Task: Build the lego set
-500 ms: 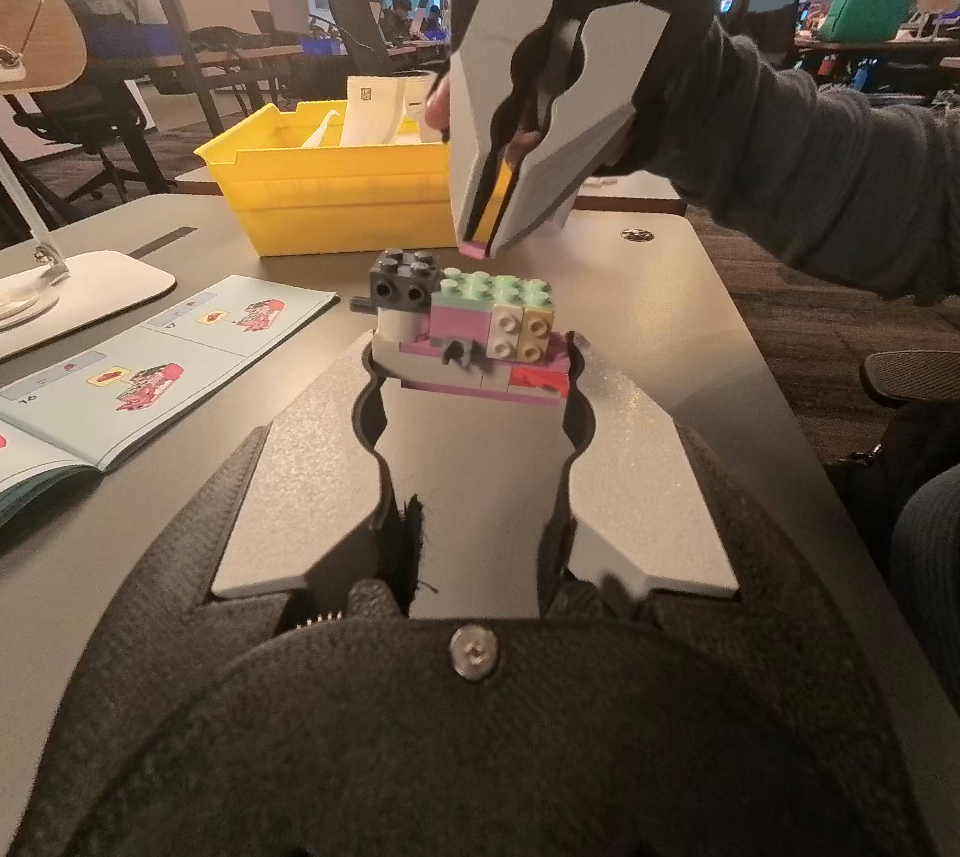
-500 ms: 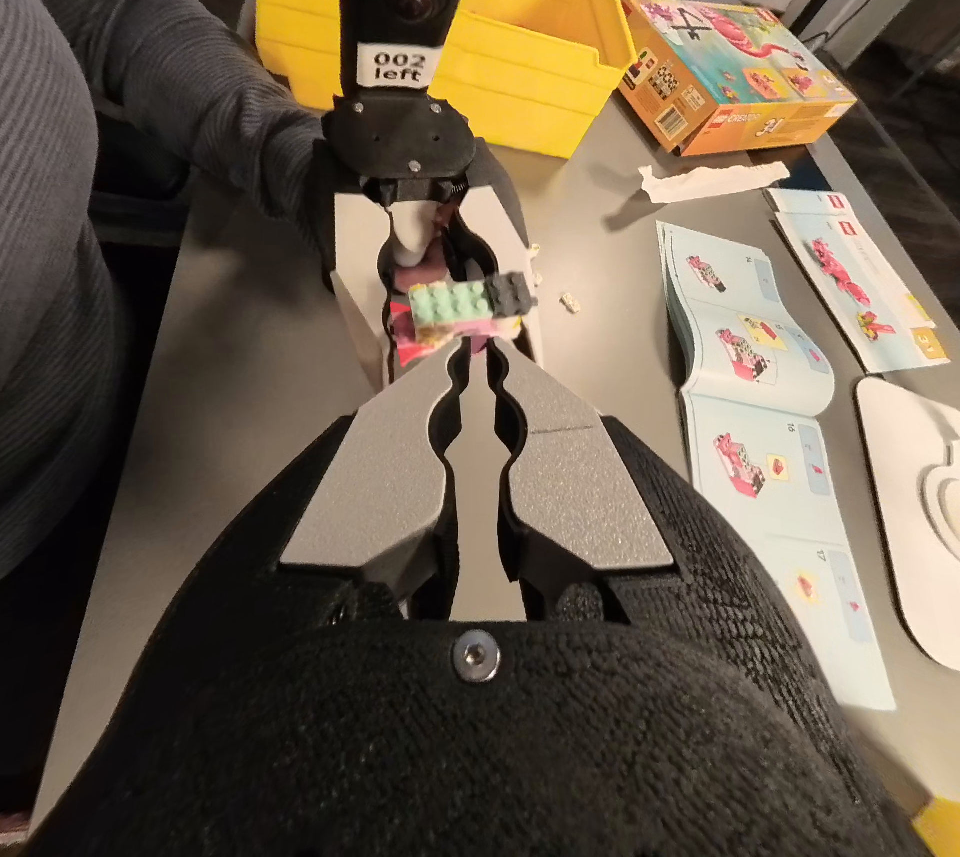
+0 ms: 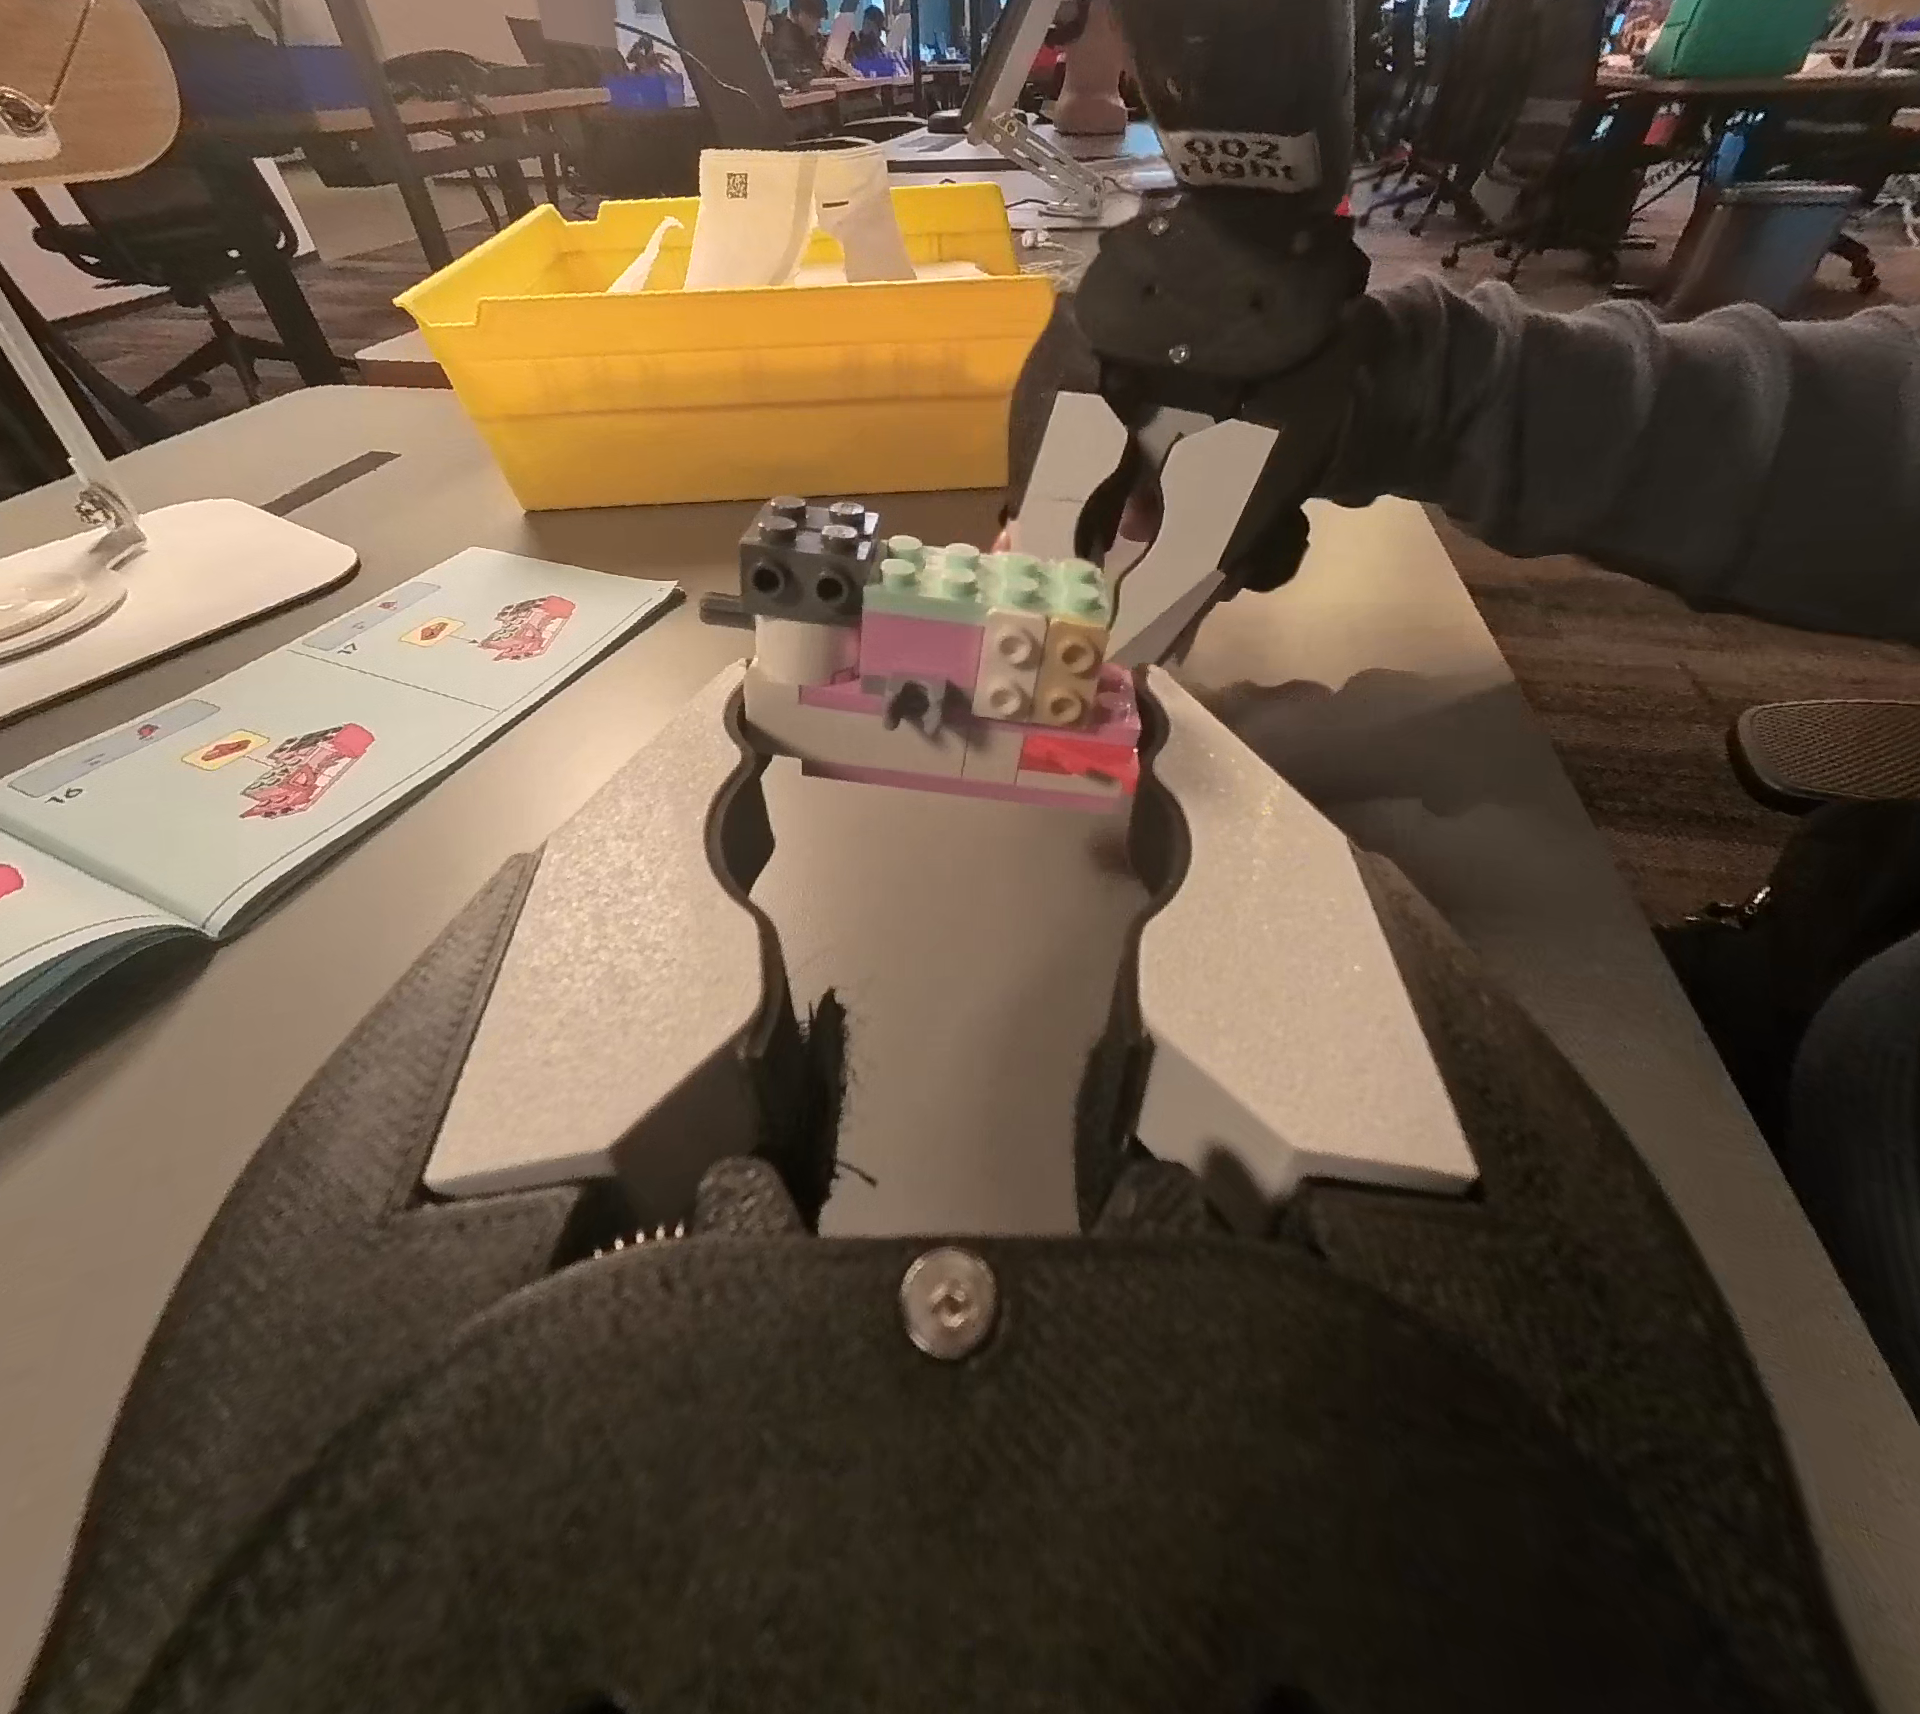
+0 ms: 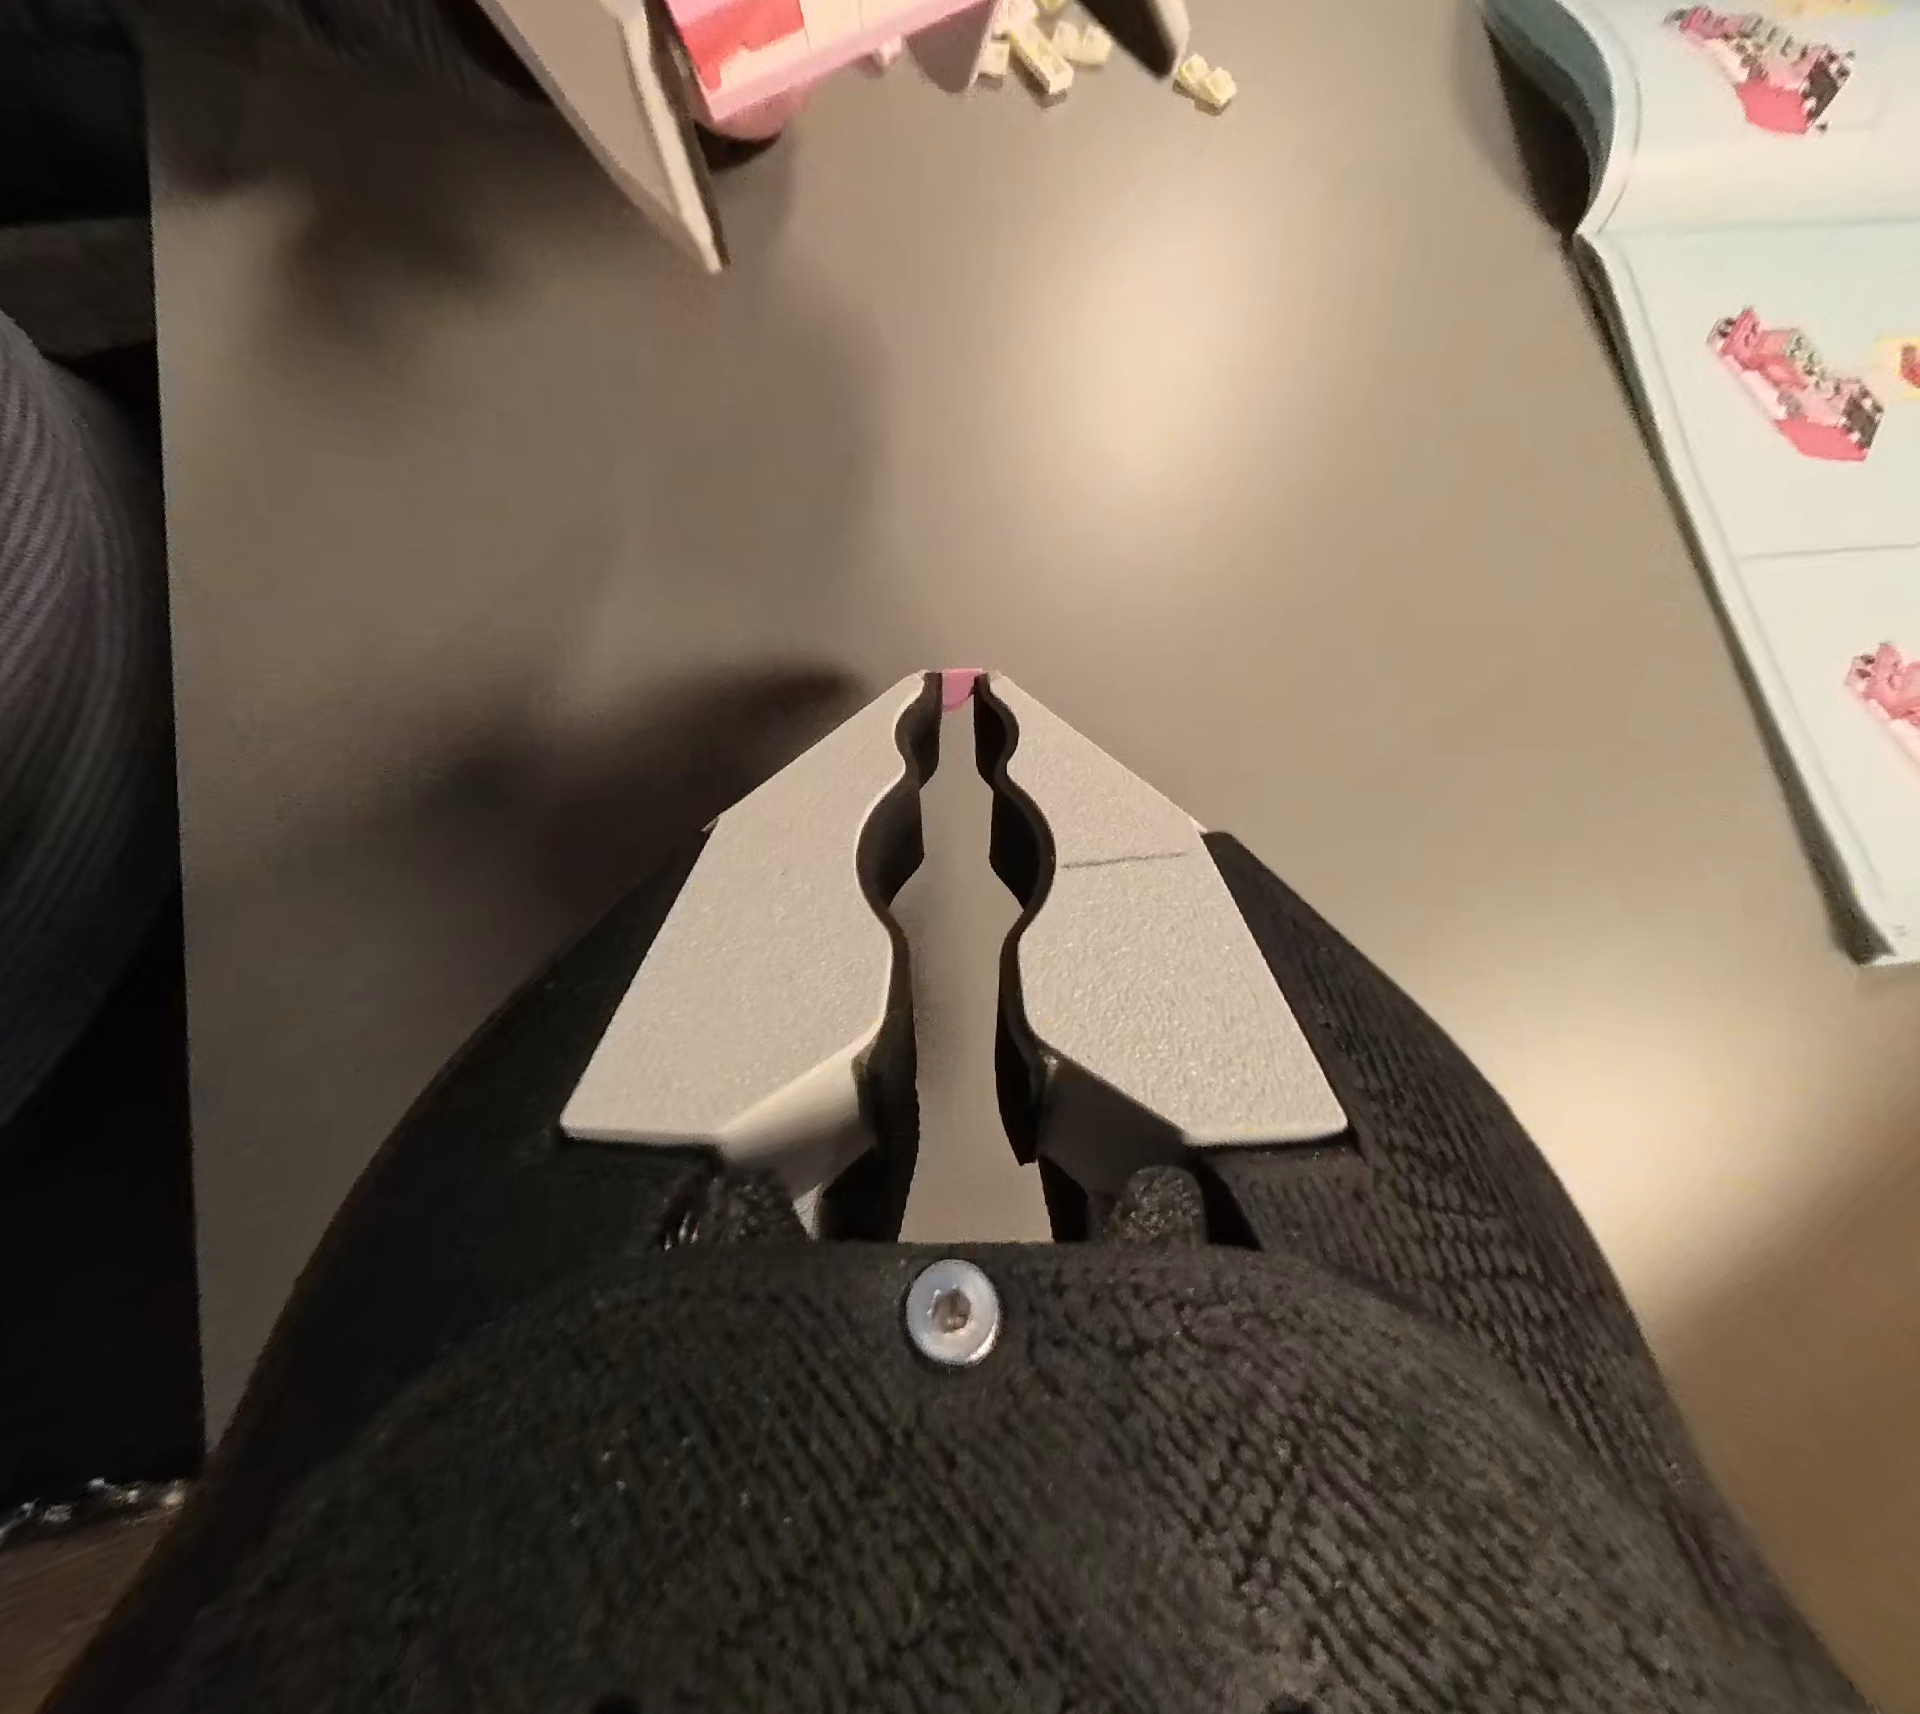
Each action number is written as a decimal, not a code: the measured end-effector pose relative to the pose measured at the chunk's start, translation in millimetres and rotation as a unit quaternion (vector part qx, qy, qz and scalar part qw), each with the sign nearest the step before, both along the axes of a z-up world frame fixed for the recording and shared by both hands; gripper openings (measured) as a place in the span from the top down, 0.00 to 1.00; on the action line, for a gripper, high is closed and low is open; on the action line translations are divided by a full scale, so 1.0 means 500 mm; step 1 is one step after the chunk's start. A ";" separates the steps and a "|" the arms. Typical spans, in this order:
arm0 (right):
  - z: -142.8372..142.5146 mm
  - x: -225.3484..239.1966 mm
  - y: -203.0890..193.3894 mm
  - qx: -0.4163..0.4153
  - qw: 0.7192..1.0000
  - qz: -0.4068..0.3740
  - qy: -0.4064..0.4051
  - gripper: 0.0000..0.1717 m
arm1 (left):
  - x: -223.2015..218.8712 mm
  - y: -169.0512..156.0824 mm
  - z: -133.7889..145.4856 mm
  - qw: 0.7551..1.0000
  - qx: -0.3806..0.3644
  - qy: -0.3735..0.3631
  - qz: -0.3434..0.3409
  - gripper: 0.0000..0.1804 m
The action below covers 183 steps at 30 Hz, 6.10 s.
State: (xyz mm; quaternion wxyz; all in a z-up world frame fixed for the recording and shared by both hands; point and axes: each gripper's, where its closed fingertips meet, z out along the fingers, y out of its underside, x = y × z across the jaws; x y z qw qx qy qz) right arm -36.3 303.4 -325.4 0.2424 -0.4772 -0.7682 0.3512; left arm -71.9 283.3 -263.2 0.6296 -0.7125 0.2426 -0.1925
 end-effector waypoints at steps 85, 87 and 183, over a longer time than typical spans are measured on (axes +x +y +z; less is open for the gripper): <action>0.242 -0.088 -0.071 -0.021 0.980 0.051 0.190 0.98 | 0.000 0.001 -0.001 1.000 0.000 0.005 -0.002 0.62; 0.252 -0.096 -0.081 -0.011 0.979 0.063 0.192 0.98 | 0.001 0.001 -0.001 1.000 0.000 0.005 -0.003 0.62; -0.043 -0.023 -0.009 0.002 0.999 -0.034 -0.027 0.94 | -0.001 0.001 -0.002 1.000 -0.001 0.006 0.002 0.62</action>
